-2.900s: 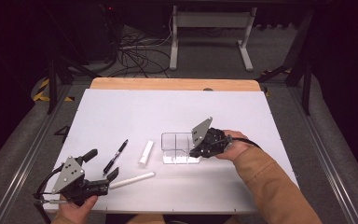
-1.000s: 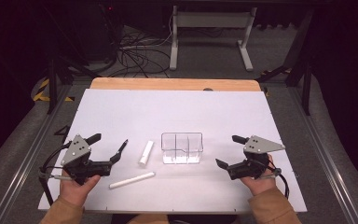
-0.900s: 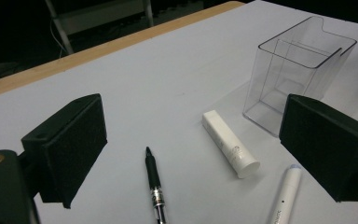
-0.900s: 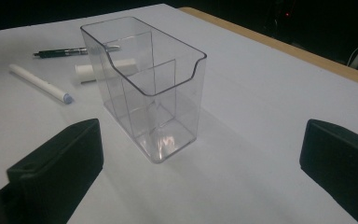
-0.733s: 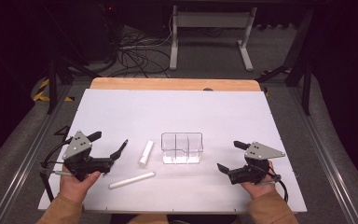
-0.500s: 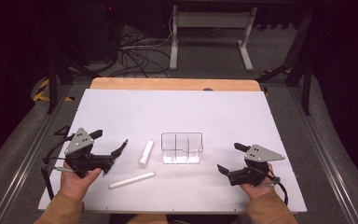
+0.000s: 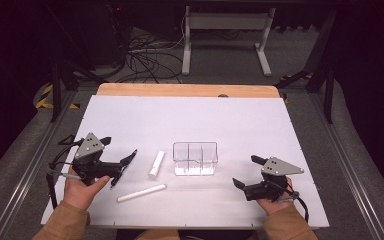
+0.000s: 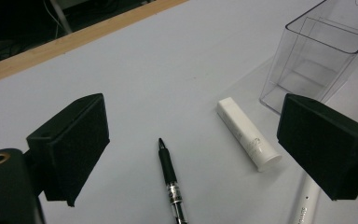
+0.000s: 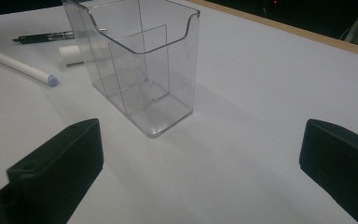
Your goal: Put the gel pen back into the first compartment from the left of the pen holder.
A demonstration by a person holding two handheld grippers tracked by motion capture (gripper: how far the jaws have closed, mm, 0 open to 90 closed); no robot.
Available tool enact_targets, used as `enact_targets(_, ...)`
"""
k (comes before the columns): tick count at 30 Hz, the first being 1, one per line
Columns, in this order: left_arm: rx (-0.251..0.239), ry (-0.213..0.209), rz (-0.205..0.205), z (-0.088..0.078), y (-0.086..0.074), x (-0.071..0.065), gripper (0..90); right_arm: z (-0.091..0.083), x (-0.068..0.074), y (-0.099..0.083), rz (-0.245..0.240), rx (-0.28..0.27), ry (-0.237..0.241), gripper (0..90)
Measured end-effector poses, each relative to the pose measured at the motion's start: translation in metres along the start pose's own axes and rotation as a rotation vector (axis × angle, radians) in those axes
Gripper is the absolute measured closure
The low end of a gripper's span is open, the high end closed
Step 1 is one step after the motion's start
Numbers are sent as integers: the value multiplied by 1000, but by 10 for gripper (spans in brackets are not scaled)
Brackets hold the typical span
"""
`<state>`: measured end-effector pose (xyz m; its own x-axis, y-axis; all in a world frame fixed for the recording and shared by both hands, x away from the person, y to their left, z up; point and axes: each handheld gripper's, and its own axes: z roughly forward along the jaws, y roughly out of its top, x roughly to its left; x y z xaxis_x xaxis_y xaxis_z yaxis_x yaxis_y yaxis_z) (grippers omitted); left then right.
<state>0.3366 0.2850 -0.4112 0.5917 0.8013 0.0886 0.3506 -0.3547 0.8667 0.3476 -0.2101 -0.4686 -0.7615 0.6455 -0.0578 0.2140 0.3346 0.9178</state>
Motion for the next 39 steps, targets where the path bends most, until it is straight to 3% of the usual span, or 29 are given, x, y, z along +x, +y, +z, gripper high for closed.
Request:
enact_targets(19,255,-1,-118,31,7,11,167,7,2,-5,2,33,11,6)
enact_targets(23,329,25,-108,41,8,9,175,8,2,-5,-6,35,22,10)
enact_targets(33,440,56,-94,62,6,9,236,9,3,-6,-6,39,25,15)
enact_targets(39,512,50,-125,71,5,13,329,9,4,-6,-9,42,28,17)
